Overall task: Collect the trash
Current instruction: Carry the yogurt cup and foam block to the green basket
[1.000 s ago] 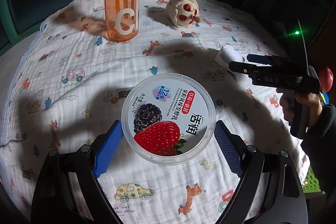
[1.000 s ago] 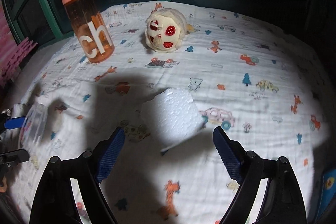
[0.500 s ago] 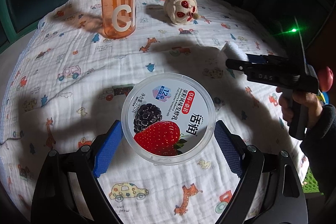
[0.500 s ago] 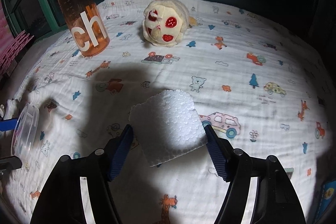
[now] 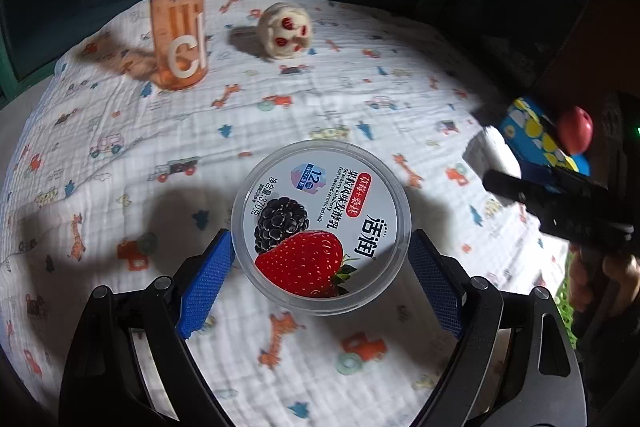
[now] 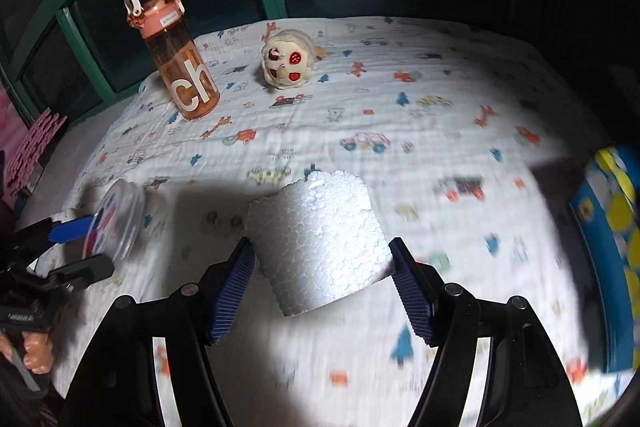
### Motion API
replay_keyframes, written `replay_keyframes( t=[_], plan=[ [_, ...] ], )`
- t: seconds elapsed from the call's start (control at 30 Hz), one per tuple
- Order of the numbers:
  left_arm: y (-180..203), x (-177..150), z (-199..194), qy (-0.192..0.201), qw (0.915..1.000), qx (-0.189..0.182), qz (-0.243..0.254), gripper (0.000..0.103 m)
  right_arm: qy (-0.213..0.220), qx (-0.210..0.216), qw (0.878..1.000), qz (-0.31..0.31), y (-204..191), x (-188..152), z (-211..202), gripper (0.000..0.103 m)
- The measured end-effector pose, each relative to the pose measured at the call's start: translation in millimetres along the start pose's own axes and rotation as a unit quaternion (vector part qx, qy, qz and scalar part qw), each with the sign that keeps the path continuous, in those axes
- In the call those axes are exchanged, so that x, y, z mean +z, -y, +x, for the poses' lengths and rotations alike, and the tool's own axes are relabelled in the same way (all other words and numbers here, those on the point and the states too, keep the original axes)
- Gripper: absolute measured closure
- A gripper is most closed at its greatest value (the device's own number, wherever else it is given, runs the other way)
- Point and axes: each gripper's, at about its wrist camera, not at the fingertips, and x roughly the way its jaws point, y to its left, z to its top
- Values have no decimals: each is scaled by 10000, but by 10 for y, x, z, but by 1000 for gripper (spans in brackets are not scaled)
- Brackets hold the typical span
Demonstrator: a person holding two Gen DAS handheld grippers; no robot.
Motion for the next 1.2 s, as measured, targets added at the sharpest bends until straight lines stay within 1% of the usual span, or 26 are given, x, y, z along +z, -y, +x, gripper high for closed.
replay_keyframes(
  t=[0.07,0.13,0.23,0.3,0.5,0.6,0.67,0.73,0.9,0.97,1.1,1.2],
  plan=[
    [127,-43,-70,34,9999,-68,116,17,49,-166,9998,48,8,-187,-236,37],
    [265,-104,-124,36,9996,-165,212,17,115,-209,9995,187,39,-388,-467,37],
    [486,-208,-192,24,9989,-317,354,17,251,-435,9983,304,106,-665,-778,37],
    [633,-277,-226,6,9982,-397,460,17,339,-497,9971,462,168,-845,-993,37],
    [1134,-439,-282,-51,9944,-686,801,17,597,-793,9918,800,343,-1280,-1516,37],
    [1377,-482,-294,-86,9918,-861,937,17,702,-901,9886,977,441,-1431,-1704,37],
    [1543,-510,-307,-97,9896,-954,1069,17,804,-1060,9846,1137,545,-1563,-1865,37],
    [1709,-527,-335,-102,9869,-1058,1214,17,856,-1110,9813,1316,664,-1677,-1996,37],
    [2065,-543,-371,-124,9802,-1284,1503,17,943,-1527,9694,1672,983,-1983,-2319,37],
    [2195,-537,-381,-133,9777,-1345,1606,17,965,-1747,9623,1849,1145,-2133,-2466,37],
    [2443,-549,-408,-136,9719,-1488,1819,17,980,-2056,9479,2226,1431,-2401,-2683,36],
    [2596,-585,-401,-170,9683,-1580,1925,17,956,-2232,9401,2393,1586,-2546,-2788,36]
  ],
)
